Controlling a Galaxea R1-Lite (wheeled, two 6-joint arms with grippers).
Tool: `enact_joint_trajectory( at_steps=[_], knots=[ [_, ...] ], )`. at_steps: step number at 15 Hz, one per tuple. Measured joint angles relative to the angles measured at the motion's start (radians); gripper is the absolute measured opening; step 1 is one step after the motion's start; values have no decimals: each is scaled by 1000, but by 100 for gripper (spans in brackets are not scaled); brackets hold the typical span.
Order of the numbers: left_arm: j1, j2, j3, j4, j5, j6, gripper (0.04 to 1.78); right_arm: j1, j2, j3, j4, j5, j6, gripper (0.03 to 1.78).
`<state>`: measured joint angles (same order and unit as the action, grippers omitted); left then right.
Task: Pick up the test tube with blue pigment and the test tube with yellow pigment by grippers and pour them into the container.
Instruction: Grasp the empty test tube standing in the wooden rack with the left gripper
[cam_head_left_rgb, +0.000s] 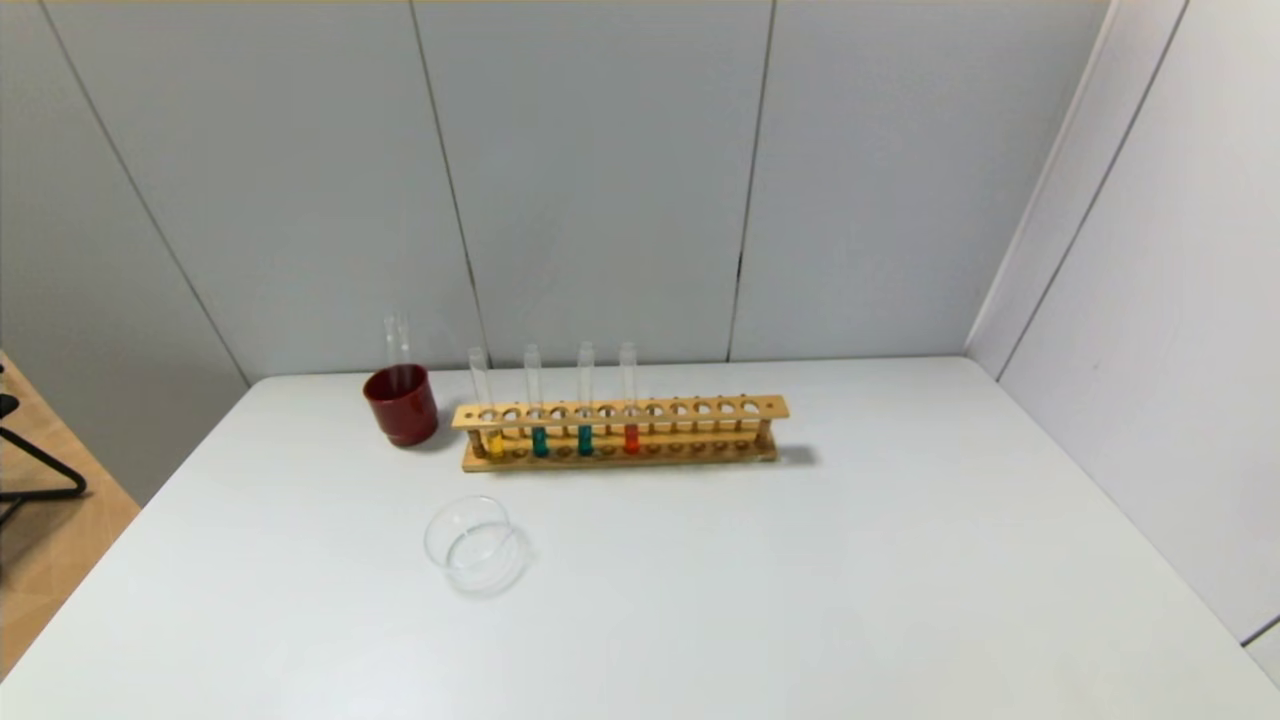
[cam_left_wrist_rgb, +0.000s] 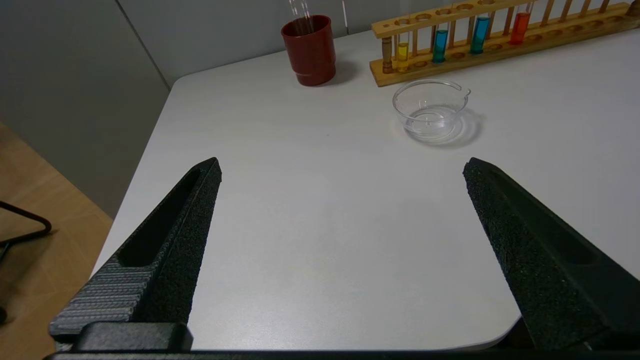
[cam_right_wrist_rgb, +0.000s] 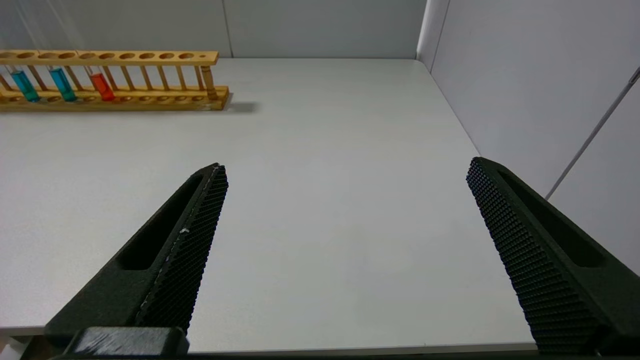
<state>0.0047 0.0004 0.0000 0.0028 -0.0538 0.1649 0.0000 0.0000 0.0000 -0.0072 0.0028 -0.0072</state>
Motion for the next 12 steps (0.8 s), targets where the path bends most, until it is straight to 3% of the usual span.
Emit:
enact_joint_trajectory(
  at_steps=[12],
  knots=[
    [-2,0,-23,39,-16,-3,171,0,0,0,0,0,7,175]
  ],
)
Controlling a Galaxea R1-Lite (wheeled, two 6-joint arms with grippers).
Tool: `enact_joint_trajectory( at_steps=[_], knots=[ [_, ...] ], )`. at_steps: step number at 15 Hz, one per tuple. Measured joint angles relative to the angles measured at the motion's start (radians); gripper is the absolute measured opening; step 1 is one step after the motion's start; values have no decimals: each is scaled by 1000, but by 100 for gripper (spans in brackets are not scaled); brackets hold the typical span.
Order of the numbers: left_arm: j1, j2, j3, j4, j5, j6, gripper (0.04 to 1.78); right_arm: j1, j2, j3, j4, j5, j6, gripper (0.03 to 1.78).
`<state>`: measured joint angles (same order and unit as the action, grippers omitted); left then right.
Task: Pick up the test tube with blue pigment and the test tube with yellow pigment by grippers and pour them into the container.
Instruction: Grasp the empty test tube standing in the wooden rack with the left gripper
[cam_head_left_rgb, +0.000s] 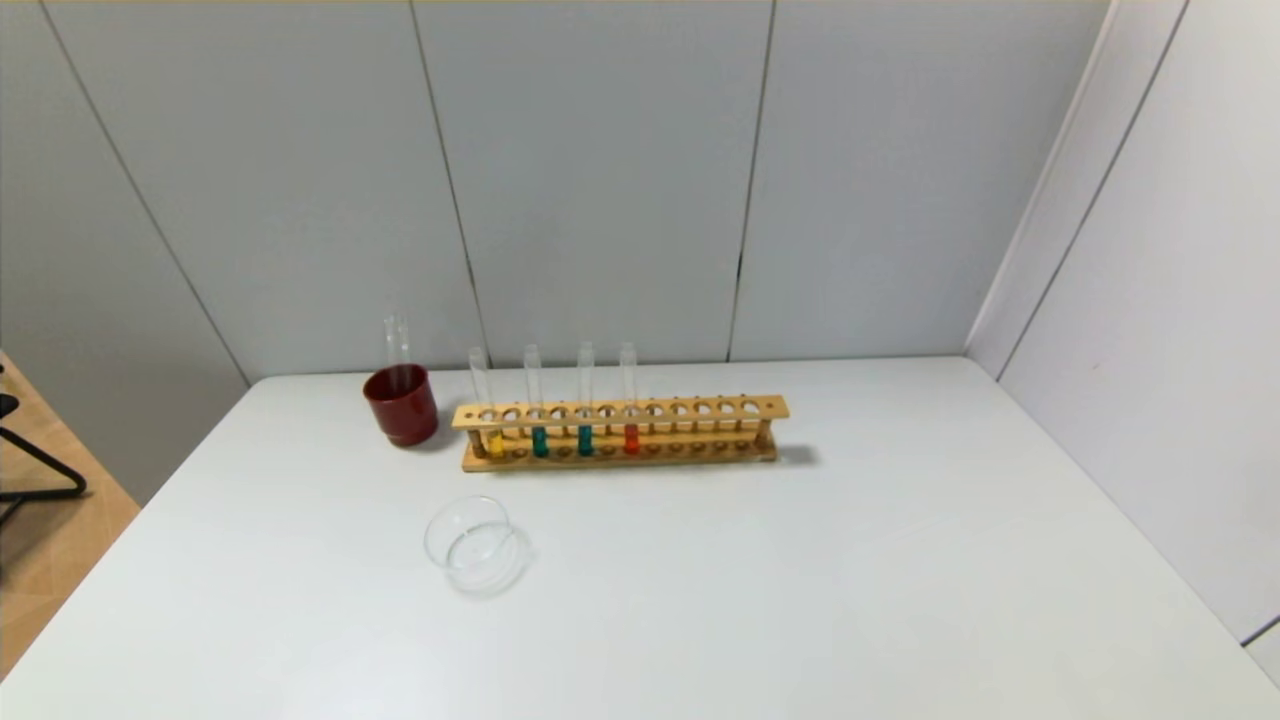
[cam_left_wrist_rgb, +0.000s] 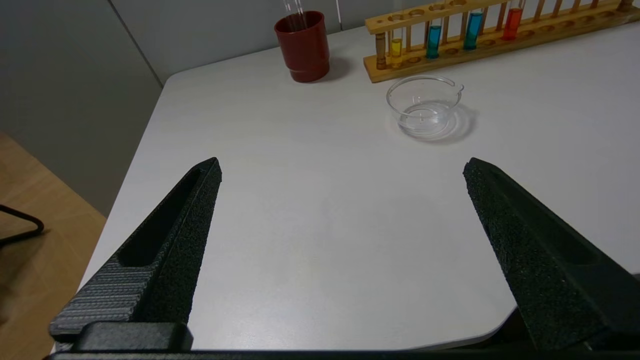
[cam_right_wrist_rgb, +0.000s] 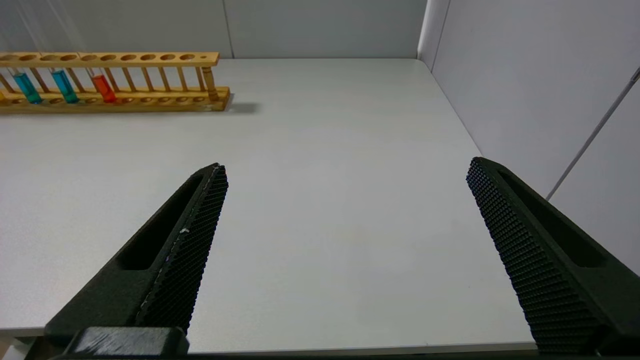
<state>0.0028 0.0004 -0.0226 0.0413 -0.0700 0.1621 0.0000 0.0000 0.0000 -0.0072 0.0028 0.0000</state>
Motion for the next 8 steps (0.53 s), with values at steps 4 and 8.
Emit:
enact_joint_trajectory(
  at_steps=[4,8],
  knots=[
    [0,24,-191,185,-43,0,171,0,0,0,0,0,0,175],
    [-1,201,-368,246,-87,-7,171,0,0,0,0,0,0,175]
  ],
)
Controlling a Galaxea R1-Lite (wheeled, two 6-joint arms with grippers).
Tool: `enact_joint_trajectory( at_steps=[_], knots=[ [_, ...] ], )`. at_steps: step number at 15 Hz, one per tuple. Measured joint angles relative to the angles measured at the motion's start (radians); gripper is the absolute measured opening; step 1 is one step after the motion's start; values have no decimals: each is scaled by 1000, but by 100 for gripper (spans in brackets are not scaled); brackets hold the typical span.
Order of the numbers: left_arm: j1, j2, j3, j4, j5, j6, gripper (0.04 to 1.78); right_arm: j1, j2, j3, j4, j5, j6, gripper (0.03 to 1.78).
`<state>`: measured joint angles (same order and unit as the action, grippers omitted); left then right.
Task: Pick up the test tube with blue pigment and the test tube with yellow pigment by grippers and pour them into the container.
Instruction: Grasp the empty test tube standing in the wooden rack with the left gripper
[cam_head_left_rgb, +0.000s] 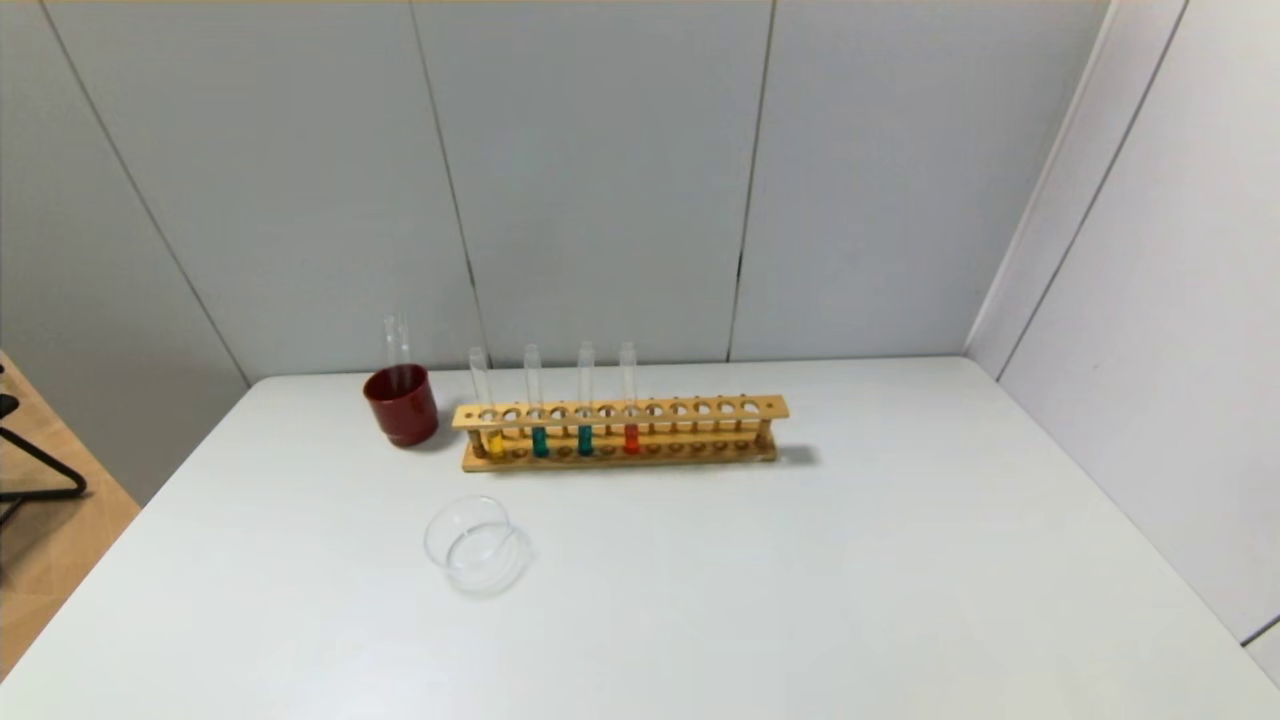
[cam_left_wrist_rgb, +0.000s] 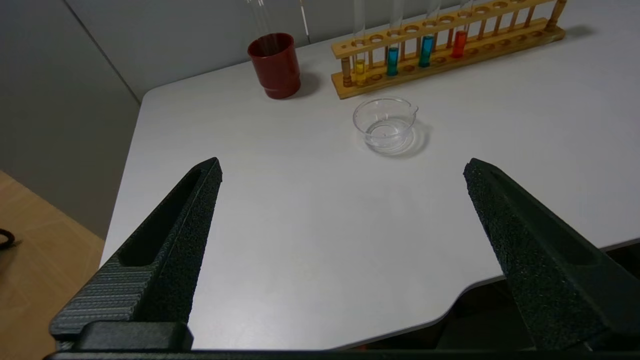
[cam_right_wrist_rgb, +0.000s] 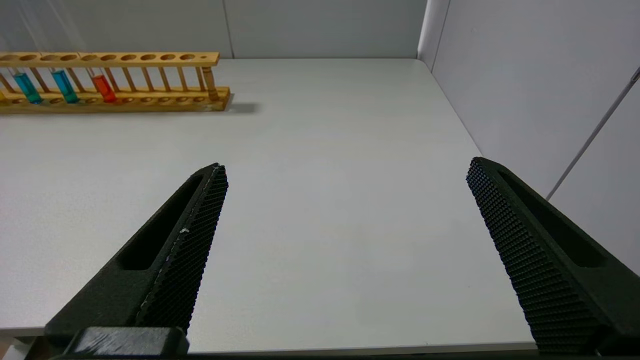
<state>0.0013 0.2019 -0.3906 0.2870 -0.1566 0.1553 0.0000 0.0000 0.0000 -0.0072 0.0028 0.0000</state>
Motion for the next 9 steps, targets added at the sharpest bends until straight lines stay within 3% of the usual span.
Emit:
enact_joint_trajectory(
  at_steps=[5,9],
  knots=[
    [-1,384,-261,-37,-13,-67,171,0,0,0,0,0,0,175],
    [-2,701,-403,-165,-39,-88,171,0,0,0,0,0,0,175]
  ],
)
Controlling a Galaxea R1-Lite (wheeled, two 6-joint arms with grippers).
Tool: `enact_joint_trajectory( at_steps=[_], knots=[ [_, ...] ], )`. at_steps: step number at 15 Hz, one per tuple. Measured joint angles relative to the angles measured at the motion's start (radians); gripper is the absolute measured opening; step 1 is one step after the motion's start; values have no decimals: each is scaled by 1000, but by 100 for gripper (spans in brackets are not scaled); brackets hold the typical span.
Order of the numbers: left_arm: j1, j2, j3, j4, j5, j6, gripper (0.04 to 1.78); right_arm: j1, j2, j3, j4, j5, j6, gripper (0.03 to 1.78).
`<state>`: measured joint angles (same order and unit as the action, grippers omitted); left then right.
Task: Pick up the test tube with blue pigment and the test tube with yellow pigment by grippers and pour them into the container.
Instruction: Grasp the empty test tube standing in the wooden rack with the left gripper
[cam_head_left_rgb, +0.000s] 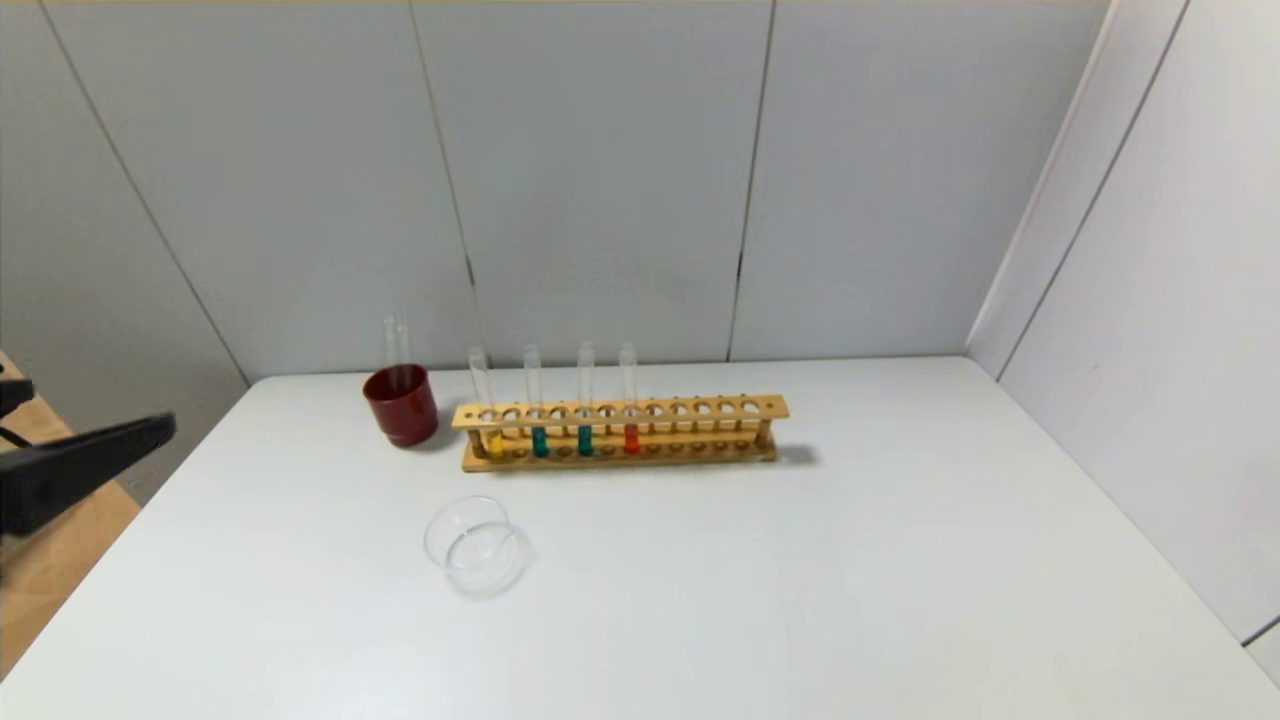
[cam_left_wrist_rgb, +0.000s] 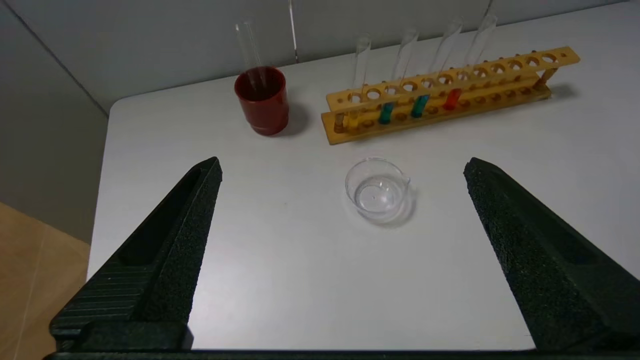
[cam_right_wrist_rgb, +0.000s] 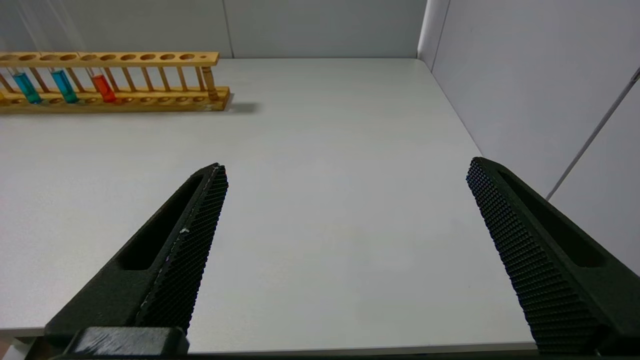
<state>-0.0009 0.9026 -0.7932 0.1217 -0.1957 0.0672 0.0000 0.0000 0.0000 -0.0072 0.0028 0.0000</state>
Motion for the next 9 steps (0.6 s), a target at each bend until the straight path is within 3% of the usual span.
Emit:
enact_joint_trajectory(
  at_steps=[3,9],
  knots=[
    [-1,166,-32,-134,-63,-10,171,0,0,0,0,0,0,175],
    [-10,399,-34,-290,-74,-45,171,0,0,0,0,0,0,175]
  ],
)
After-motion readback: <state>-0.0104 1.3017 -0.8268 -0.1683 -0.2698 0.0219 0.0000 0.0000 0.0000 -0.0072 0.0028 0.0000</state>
